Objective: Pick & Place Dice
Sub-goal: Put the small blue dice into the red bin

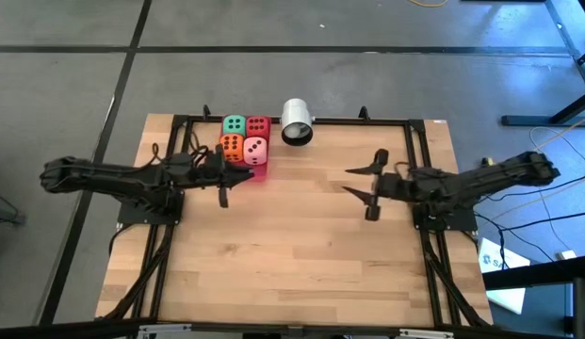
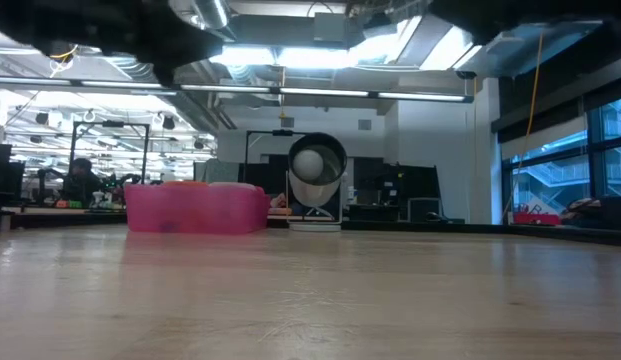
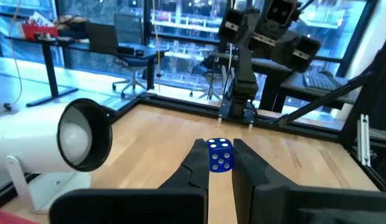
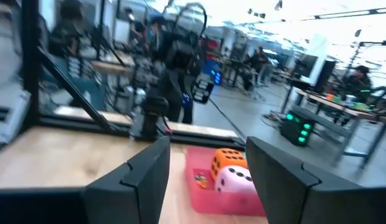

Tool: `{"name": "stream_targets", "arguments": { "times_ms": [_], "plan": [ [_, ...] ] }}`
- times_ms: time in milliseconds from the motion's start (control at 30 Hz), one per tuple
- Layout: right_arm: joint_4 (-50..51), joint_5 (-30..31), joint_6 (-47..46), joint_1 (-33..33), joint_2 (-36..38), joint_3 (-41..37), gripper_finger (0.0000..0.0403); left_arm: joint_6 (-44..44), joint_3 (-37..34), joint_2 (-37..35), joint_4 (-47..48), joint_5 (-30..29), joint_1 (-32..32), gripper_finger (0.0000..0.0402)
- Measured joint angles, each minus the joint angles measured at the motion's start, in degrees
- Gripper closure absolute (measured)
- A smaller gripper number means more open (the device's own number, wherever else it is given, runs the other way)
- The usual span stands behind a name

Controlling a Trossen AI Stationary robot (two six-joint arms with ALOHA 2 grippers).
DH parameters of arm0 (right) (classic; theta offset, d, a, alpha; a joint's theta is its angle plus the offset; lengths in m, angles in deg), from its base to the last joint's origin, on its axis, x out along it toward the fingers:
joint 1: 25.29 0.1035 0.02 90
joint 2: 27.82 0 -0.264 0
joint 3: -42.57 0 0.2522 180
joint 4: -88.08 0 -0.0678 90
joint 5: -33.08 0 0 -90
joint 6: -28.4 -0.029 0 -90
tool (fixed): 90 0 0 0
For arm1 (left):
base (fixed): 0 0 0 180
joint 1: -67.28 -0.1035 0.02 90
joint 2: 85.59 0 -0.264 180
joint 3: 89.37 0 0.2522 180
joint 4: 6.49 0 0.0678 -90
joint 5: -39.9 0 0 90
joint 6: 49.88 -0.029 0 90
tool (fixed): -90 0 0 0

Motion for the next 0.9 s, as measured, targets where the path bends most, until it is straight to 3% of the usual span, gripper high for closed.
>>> {"name": "stream_targets", "arguments": {
  "times_ms": [400, 733, 900],
  "plan": [
    [-2.2, -3.4, -5.2, 0.0, 12.8, -8.1, 0.0192, -1.8, -14.6, -10.7, -15.4, -0.6, 0.0, 0.0389],
    [-3.4, -5.1, -7.4, 0.0, 17.2, -12.5, 0.0192, -4.0, -16.1, -12.7, -15.2, -2.2, -1.8, 0.0389],
    [-3.4, -5.1, -10.0, 0.0, 18.6, -15.1, 0.0192, -4.6, -16.1, -15.6, -12.3, 0.4, -4.8, 0.0389]
  ]
}}
